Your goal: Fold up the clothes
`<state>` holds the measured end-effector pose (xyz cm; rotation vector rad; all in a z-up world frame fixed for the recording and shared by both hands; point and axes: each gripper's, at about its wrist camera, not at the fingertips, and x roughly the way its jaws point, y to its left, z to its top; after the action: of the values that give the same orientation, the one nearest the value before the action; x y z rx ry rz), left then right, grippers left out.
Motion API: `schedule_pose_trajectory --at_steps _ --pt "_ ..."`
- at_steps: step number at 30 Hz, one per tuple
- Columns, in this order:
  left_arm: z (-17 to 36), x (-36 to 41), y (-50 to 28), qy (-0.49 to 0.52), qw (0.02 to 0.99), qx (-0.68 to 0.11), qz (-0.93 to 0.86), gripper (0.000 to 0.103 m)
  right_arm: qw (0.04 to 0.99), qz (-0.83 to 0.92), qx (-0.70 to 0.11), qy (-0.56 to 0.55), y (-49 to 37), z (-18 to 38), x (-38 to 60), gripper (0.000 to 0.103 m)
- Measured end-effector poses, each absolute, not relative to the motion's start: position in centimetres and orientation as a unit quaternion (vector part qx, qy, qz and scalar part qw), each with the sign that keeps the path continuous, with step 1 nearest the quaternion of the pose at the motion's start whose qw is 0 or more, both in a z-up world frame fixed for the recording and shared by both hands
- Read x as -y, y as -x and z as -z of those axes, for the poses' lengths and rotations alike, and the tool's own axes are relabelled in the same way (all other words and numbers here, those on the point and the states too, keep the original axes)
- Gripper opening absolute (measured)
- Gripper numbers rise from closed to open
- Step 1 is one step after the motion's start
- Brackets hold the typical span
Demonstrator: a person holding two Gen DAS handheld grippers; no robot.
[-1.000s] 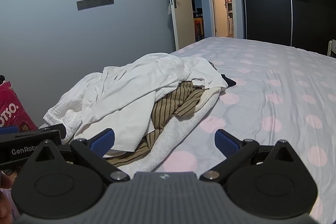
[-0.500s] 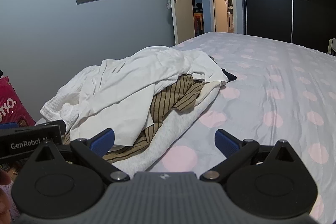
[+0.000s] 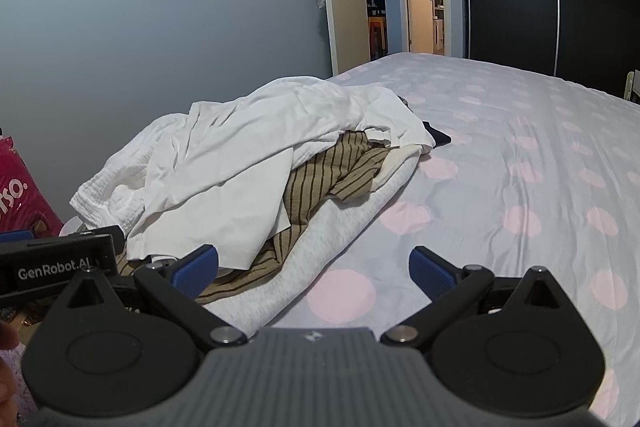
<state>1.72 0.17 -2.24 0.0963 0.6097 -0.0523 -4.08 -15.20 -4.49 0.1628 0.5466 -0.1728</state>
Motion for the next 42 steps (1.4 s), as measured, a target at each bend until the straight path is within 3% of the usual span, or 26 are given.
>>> schedule_pose_trajectory --at_steps 14,17,19,24,28,31,35,39,42 --pt "1.9 -0.7 -7.8 -0.062 0.943 -0.319 0.072 0.095 0.955 0.075 -0.278 -0.074 0.3 4.8 15.0 0.102" --pt "1.6 -1.1 -10.6 -0.059 0.939 -0.326 0.089 0.09 0.955 0.057 -0.281 -0.08 -2.0 4.9 14.8 0.093" --pt "1.8 -1.2 -12.6 -0.062 0.935 -0.333 0.103 0.078 0.953 0.051 -0.289 -0.08 -3.7 5.4 14.6 0.088" --pt "3.4 -0.7 -15.9 -0.058 0.924 -0.35 0.141 0.077 0.945 0.046 -0.313 -0.079 -7.9 7.1 14.4 0.068" --pt "5.1 -0.4 -17.4 -0.049 0.916 -0.364 0.163 0.064 0.938 0.038 -0.332 -0.089 -10.9 8.6 14.3 0.068" --pt "6.2 -0.4 -17.8 -0.054 0.911 -0.374 0.163 0.047 0.934 0.031 -0.344 -0.093 -12.5 9.6 14.0 0.054" --pt "6.3 -0.1 -17.7 -0.067 0.913 -0.368 0.16 0.026 0.934 0.038 -0.346 -0.085 -13.2 9.8 13.4 0.004" --pt "5.1 0.3 -16.7 -0.074 0.918 -0.35 0.174 0.001 0.941 0.064 -0.326 -0.068 -12.4 8.7 12.8 0.001" --pt "4.1 1.0 -15.6 -0.068 0.912 -0.349 0.202 0.0 0.949 0.099 -0.298 -0.038 -10.6 6.8 12.8 0.001"
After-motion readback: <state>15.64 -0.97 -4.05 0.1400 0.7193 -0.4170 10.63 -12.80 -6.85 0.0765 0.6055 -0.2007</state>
